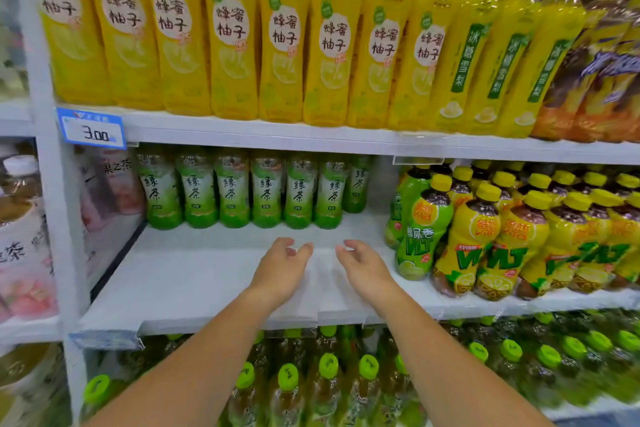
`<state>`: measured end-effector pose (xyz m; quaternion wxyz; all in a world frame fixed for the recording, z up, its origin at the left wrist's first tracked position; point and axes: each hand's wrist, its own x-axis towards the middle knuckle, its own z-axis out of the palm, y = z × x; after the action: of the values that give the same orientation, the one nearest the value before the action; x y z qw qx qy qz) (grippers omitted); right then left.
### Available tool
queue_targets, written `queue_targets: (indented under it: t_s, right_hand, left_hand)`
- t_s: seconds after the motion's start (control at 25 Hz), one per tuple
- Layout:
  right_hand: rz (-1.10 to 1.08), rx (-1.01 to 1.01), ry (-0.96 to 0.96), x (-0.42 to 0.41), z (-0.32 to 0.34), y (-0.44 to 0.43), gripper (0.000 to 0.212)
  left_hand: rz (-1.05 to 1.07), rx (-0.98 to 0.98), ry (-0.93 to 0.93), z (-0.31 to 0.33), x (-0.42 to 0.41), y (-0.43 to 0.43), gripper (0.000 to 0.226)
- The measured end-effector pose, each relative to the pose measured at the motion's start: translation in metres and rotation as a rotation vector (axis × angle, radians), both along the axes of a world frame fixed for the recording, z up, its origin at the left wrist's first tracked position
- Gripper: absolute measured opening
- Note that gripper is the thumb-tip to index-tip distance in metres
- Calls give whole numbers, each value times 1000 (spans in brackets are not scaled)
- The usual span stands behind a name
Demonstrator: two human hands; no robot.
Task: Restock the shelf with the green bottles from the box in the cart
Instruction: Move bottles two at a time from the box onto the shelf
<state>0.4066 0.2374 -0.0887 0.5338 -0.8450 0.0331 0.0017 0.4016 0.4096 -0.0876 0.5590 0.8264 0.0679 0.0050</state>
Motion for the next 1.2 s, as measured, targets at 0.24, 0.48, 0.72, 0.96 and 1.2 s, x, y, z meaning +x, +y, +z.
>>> queue_targets:
  t_s: [0.24,0.48,0.72,0.96,1.2]
  right_hand:
    - [2,36,223,-74,34,-17,50]
    - [-28,95,412,-161,101,-43,53]
    - [-134,106,510,-222,191,-69,52]
    - [-404,107,464,-307,246,-101,50]
    - [-620,78,402,-384,260,-151,50]
  left_hand:
    - [-35,-35,204,48,-77,1,50]
    - [-68,10,365,115,-155,-8,32]
    - [-133,16,422,196,-197,-32,43]
    - [-408,53,420,248,-223,-94,31]
    - [-689,44,361,262,-261,-169,37]
